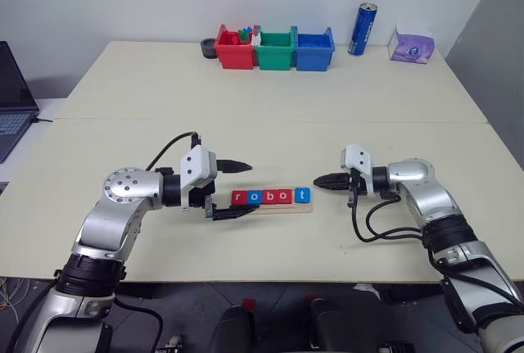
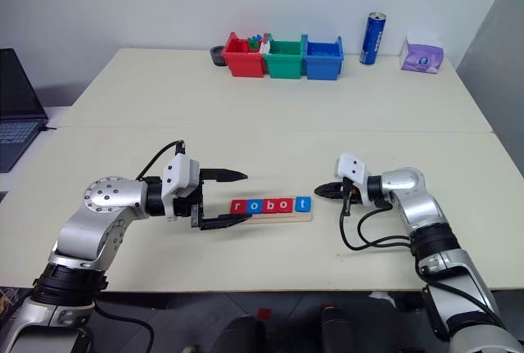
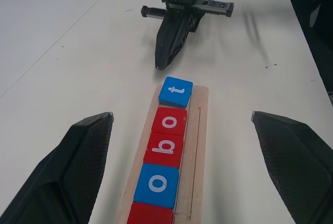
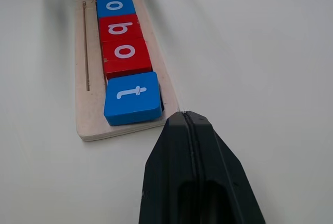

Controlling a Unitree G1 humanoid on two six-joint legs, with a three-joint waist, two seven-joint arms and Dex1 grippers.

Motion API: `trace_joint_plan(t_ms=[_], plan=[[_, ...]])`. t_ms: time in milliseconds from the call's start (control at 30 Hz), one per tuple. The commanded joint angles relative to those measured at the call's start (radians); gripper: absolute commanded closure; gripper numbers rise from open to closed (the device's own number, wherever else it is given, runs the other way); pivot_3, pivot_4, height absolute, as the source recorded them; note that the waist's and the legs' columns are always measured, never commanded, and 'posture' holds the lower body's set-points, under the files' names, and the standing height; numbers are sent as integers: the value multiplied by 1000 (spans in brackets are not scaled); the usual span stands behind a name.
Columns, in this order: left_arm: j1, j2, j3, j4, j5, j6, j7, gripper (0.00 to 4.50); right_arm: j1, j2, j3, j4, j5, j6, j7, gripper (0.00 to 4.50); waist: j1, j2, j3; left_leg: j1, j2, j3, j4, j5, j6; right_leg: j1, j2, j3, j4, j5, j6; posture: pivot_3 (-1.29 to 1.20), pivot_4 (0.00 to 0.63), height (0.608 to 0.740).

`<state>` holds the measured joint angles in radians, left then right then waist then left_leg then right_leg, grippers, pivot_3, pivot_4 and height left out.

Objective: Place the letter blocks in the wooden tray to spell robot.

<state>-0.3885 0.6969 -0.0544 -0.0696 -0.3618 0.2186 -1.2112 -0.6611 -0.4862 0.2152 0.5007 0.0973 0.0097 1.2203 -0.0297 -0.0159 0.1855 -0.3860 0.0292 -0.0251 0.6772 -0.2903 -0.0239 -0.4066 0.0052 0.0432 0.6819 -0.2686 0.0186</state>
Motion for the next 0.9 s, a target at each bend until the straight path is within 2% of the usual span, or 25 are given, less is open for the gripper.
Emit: trace_joint_plan(t_ms=[33, 900], plan=[[-21, 3, 5, -15, 2, -13, 3, 0, 0, 1, 0, -16, -6, -28, 3, 4477, 0, 0, 0, 0, 0, 0, 0, 0, 0, 0, 0, 0, 0, 0, 0, 0, 150, 740], [-18, 11, 14, -20, 6, -9, 22, 0, -1, 38, 12, -41, -9, -19, -24, 4477, 0, 0, 0, 0, 0, 0, 0, 0, 0, 0, 0, 0, 0, 0, 0, 0, 150, 740]])
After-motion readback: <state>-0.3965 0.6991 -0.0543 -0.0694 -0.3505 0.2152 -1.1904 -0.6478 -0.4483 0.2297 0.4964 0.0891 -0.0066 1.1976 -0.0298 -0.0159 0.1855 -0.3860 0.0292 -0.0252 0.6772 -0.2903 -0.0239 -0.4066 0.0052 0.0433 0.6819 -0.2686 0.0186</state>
